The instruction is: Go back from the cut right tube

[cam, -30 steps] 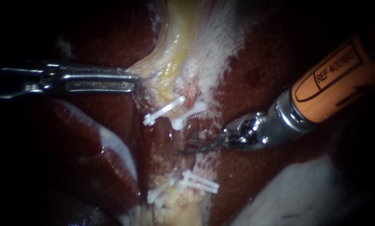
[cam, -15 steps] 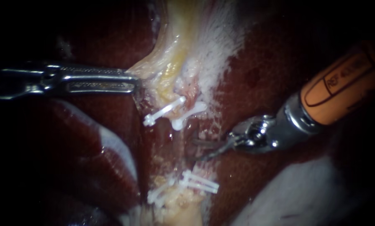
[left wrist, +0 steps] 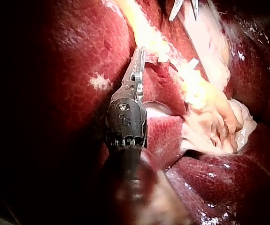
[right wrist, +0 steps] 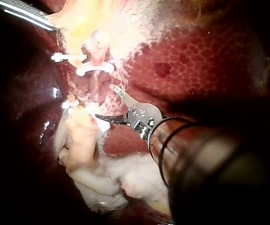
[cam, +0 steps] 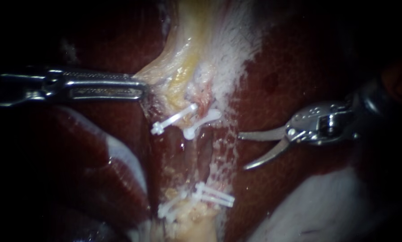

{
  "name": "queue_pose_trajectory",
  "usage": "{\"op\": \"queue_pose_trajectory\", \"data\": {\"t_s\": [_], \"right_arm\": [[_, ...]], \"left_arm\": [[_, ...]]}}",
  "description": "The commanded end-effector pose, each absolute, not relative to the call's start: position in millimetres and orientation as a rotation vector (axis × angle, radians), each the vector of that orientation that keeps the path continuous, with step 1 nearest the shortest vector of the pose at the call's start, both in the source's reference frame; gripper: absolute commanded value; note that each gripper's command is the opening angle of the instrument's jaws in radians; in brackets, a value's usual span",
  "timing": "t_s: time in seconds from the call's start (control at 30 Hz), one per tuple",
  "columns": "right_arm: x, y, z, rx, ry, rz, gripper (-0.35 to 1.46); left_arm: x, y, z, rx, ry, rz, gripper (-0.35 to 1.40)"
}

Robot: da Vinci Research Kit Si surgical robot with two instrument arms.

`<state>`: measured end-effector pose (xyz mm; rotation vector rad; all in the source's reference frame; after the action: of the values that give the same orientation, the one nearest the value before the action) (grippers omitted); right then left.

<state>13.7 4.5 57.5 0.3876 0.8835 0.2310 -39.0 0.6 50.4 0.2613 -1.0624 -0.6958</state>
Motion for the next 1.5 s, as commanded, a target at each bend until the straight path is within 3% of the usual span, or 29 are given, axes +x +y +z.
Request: {"op": "queue_pose_trajectory", "data": {"t_s": [0.03, 0.23, 0.57, 1.0, 1.5], "right_arm": [[13.6, 4.6, 57.4, 0.378, 0.881, 0.218, 1.43], [12.8, 4.6, 57.3, 0.328, 0.883, 0.16, 1.43], [12.6, 4.3, 57.4, 0.331, 0.885, 0.162, 1.43], [13.1, 3.9, 57.3, 0.337, 0.886, 0.159, 1.43], [13.3, 3.6, 57.2, 0.339, 0.886, 0.158, 1.43]], "left_arm": [[-39.0, 0.6, 50.4, 0.261, -1.063, -0.695, -0.35], [-39.1, 0.5, 50.4, 0.261, -1.062, -0.696, -0.35], [-40.0, 0.0, 52.3, 0.258, -1.063, -0.682, -0.35], [-43.7, -2.9, 54.8, 0.323, -1.046, -0.661, -0.35], [-43.9, -3.3, 55.0, 0.332, -1.043, -0.657, -0.35]]}}
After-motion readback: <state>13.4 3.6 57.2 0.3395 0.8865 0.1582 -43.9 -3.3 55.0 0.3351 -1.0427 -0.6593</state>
